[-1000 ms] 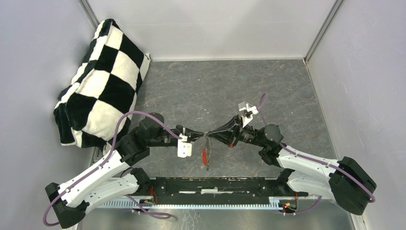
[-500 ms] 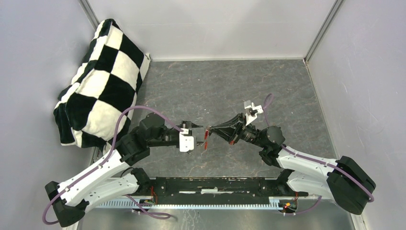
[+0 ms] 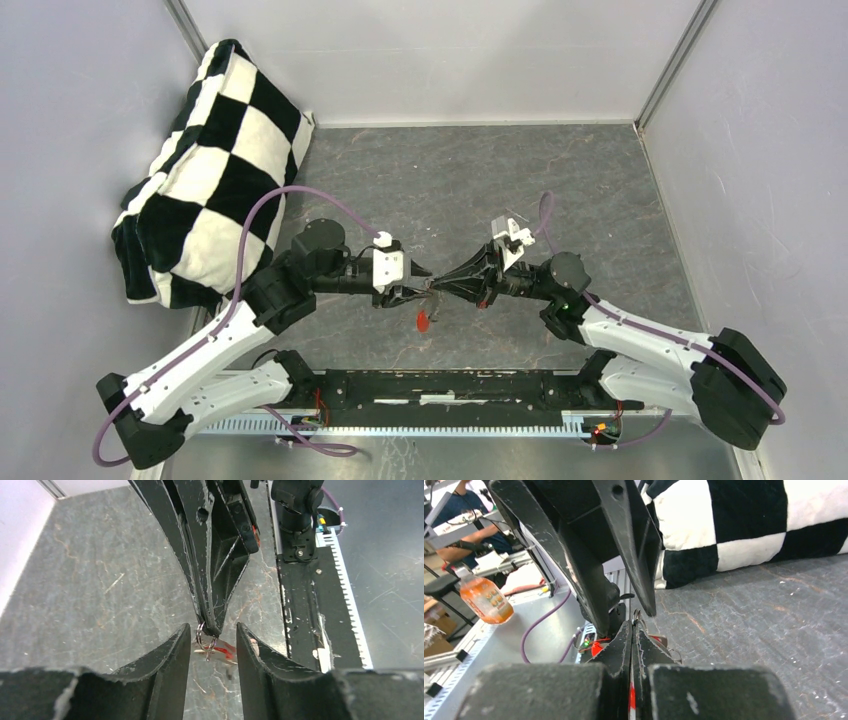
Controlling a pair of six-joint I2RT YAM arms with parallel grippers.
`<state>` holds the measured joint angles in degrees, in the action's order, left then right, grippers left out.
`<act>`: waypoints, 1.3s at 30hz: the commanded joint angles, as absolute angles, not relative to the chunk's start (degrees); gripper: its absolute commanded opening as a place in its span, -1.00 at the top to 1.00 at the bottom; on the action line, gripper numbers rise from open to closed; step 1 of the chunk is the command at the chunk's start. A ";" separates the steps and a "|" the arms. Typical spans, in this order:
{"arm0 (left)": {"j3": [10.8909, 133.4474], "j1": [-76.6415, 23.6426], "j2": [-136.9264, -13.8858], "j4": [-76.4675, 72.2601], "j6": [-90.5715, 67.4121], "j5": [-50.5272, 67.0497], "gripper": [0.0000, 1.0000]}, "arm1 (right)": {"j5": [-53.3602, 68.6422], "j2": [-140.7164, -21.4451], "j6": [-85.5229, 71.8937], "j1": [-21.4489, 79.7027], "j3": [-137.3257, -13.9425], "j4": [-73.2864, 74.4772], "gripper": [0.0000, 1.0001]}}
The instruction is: Put the keys on the keyring
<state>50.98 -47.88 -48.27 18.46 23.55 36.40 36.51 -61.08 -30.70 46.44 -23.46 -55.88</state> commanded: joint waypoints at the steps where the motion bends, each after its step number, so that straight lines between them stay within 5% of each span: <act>1: 54.04 -46.91 -49.24 20.55 18.50 40.42 0.09 | 41.14 -57.92 -21.56 46.26 -29.27 -48.49 0.99; 9: 53.64 -45.89 -48.92 20.73 16.95 41.48 0.13 | 42.40 -56.06 -15.39 46.28 -32.43 -38.98 0.99; 18: 52.85 -45.27 -48.40 21.16 18.69 43.53 0.95 | 42.63 -55.85 -14.68 46.32 -33.15 -37.50 0.99; 22: 52.72 -45.26 -48.51 23.36 21.05 43.39 0.96 | 42.11 -55.39 -10.71 46.36 -35.99 -29.83 0.98; 25: 53.71 -45.26 -49.44 26.05 23.18 43.64 0.96 | 42.23 -56.25 -3.54 46.37 -41.66 -17.10 0.55; 32: 56.15 -45.26 -51.40 29.00 25.61 42.95 0.96 | 43.18 -60.79 9.03 46.34 -54.59 5.76 0.15; 39: 56.10 -45.26 -51.71 28.01 25.39 40.07 0.96 | 48.54 -67.09 16.95 46.75 -63.81 21.77 0.14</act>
<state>53.56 -45.34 -51.81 29.58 23.33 40.80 45.58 -65.06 10.76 46.44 -59.77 10.20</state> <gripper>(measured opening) 0.033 0.452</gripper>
